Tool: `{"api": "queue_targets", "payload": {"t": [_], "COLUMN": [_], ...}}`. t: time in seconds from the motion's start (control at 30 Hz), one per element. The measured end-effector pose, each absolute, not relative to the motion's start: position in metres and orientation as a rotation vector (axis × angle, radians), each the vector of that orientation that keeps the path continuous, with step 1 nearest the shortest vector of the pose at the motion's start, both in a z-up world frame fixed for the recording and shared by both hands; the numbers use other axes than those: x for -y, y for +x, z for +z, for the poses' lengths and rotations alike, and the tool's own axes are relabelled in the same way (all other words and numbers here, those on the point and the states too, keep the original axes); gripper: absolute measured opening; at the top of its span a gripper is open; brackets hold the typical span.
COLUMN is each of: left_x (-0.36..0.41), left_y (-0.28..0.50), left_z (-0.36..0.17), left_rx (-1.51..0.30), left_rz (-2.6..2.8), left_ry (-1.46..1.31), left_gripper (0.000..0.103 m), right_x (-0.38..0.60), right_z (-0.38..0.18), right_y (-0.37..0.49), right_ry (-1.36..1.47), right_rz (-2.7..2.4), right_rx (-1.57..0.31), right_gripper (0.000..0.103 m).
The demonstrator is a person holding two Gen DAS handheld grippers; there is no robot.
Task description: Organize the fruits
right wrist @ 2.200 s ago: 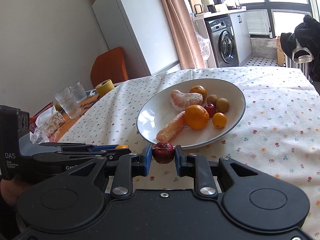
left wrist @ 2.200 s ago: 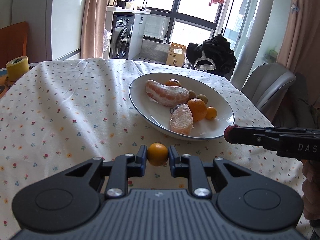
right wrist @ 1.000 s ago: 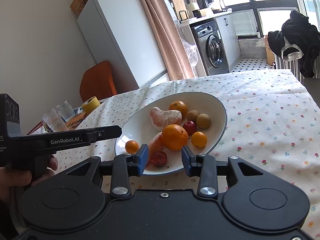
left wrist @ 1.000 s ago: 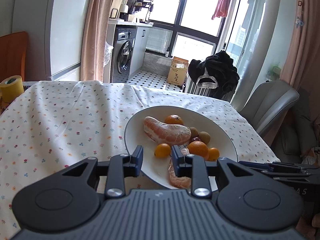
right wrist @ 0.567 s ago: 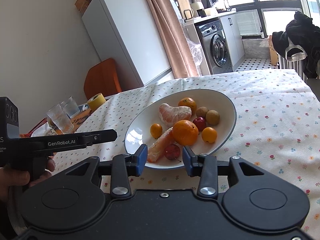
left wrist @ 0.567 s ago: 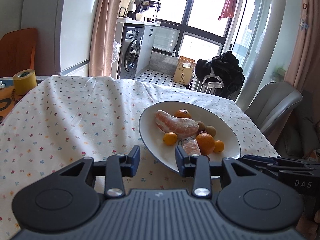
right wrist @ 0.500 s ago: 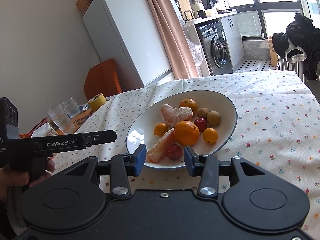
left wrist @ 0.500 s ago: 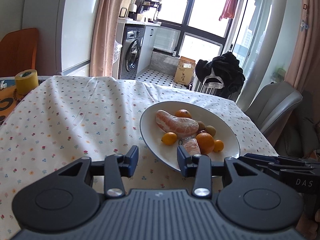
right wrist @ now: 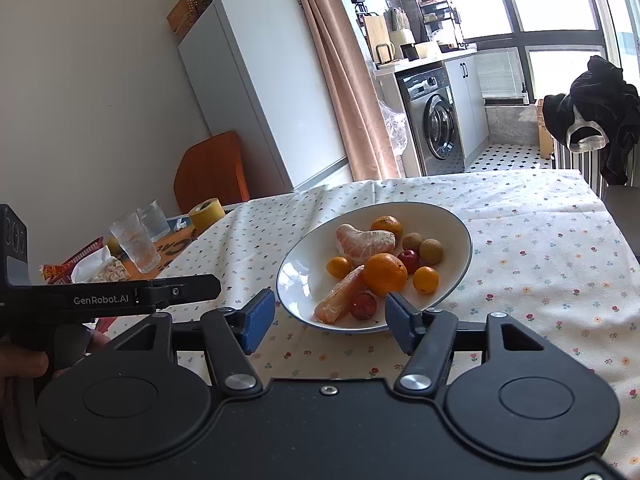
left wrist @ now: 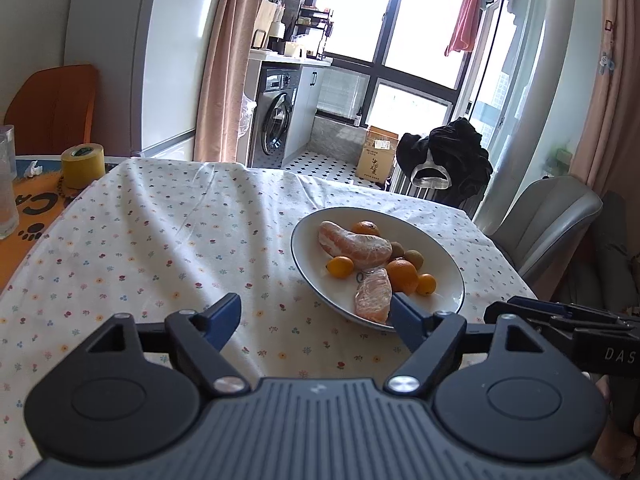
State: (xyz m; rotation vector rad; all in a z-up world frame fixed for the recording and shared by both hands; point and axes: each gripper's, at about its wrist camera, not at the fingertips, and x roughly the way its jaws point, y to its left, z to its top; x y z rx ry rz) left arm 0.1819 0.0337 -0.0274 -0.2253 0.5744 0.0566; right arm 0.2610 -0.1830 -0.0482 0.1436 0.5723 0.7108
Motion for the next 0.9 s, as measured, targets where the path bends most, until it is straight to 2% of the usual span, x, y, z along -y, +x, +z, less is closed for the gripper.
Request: {"api": "queue_targets", "payload": {"t": [0.2,0.43,0.6,0.9], "left_x": [-0.032,-0.03,-0.026,-0.023], "left_y": [0.168,0.146,0.132,0.102], "left_z": [-0.029,-0.027,-0.025,-0.018], "left_rx": [-0.583,-0.58,-0.583,-0.566], "left_rz": [0.075,0.052,0.032,0.034], "left_ry": [-0.219,-0.216,-0.211,-0.201], "left_gripper": [0.086,0.096,0.1,0.102], "right_x": [0.187,0.191,0.194,0.198], "right_z": [-0.042,-0.036,-0.032,-0.026], "right_y": [0.245,0.226,0.213,0.189], "right_ry": [0.126,0.11,0.104,0.106], "right_rz": [0.694,0.666,0.649,0.65], "right_rx": [-0.549,-0.53,-0.526,-0.513], "right_gripper": [0.079,0.096,0.103,0.103]}}
